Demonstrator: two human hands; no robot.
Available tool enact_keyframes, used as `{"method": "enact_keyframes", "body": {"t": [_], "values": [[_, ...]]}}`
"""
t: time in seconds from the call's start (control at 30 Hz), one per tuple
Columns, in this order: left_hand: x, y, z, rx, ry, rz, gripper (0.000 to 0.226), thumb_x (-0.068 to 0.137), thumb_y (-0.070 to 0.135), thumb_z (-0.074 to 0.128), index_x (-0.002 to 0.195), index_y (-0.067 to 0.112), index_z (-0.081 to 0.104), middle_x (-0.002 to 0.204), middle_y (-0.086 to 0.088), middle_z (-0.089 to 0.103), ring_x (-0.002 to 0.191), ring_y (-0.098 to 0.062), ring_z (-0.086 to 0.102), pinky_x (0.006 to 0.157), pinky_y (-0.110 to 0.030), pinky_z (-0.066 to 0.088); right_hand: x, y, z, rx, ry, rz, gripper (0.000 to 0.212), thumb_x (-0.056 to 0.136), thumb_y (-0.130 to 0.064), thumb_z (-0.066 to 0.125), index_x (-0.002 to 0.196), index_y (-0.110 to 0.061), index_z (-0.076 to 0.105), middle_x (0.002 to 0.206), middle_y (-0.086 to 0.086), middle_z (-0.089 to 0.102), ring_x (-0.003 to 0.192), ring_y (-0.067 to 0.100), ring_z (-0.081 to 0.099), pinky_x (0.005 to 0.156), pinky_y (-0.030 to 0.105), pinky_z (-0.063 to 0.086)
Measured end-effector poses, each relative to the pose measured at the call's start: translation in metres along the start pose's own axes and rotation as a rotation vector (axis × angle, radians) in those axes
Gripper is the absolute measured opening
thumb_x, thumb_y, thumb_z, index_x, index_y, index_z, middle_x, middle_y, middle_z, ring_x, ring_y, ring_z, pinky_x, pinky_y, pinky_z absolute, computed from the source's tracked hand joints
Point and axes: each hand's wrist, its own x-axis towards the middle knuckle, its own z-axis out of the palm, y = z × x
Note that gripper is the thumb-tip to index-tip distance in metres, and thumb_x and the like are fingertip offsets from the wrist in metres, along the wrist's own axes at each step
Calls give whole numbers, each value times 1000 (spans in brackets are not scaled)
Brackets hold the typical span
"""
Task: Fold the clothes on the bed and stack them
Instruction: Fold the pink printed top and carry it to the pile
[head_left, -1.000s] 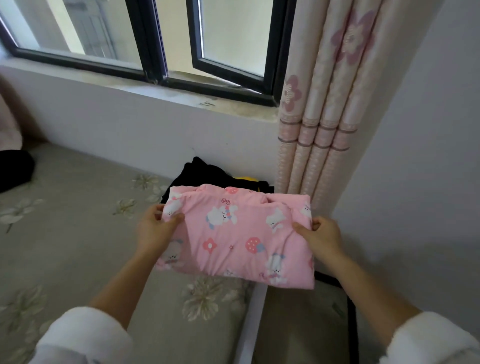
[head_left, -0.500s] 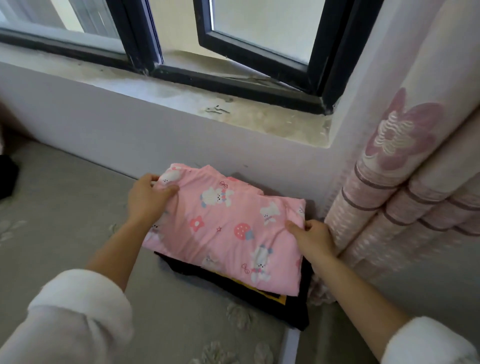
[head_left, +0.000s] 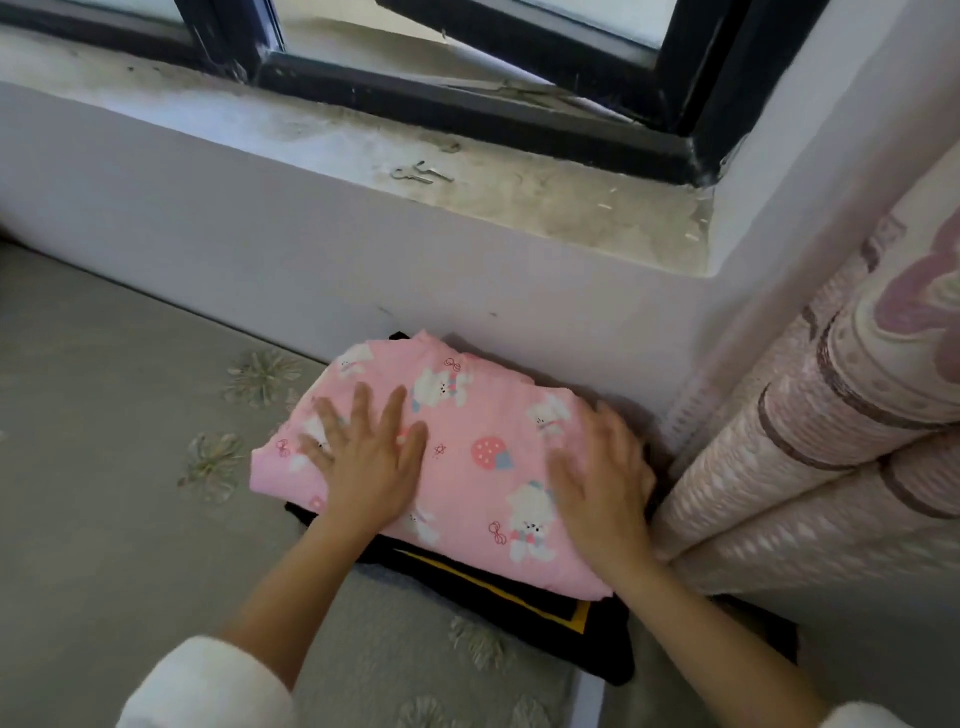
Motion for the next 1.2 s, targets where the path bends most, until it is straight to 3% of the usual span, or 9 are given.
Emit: {"method": "enact_keyframes", "body": {"t": [0.07,0.13,0.27,0.43,0.6,0.7,0.8,1.0,1.2], "values": [[11,2,5,13,-54,16,54,95,58,25,147,45,16,160,2,1,143,-37,-18,107,-64,-13,-10,1,10,-120,-210,-176,55,91,-56,30,145,-42,26,157,-8,16,145,13,6,113,46,6],[21,2,13,42,-97,44,56,94,60,22,147,46,13,161,3,-2,142,-38,-19,106,-64,-15,-12,14,21,-280,-369,-167,56,95,-60,21,148,-46,11,161,-9,4,146,11,-3,114,44,-3],[16,8,41,118,-137,58,60,93,62,19,149,44,7,161,1,-7,142,-39,-21,105,-64,-18,-15,40,36,-410,-488,-79,56,97,-58,13,147,-47,-10,161,-5,-9,147,15,-8,115,46,-4],[19,9,55,159,-179,54,61,92,64,17,148,44,4,160,1,-10,141,-39,-23,104,-63,-18,-11,44,46,-482,-572,-32,56,98,-55,11,148,-42,-13,160,-1,-12,147,18,-11,114,48,-3],[19,17,26,201,-274,66,50,98,49,21,147,40,17,161,0,-6,143,-36,-17,107,-67,-7,-6,21,27,-582,-516,-114,58,99,-49,21,152,-30,3,159,2,6,146,20,2,112,49,6],[-7,22,-1,83,-138,35,47,99,43,27,146,39,24,161,0,-2,146,-27,-13,112,-58,-5,-9,4,6,-547,-384,-210,56,96,-42,33,148,-23,22,156,2,18,143,17,12,111,46,12],[-49,17,-25,-7,-3,28,49,99,39,34,147,36,24,161,0,3,147,-23,-6,114,-53,-3,-25,-13,-13,-496,-354,-242,57,96,-41,36,147,-19,24,157,2,18,144,16,14,112,46,12],[-148,10,-78,-44,11,-33,47,99,36,34,146,32,30,160,-1,9,147,-23,2,115,-53,2,-103,-45,-53,-376,-365,-330,49,96,-38,39,140,-21,31,152,-2,26,138,16,22,109,42,20],[-315,-28,-110,-26,23,-128,46,99,39,34,144,32,31,159,-1,12,146,-23,8,114,-53,3,-222,-71,-85,-385,-427,-543,45,96,-37,42,137,-19,34,144,-2,33,134,18,27,107,43,24]]}}
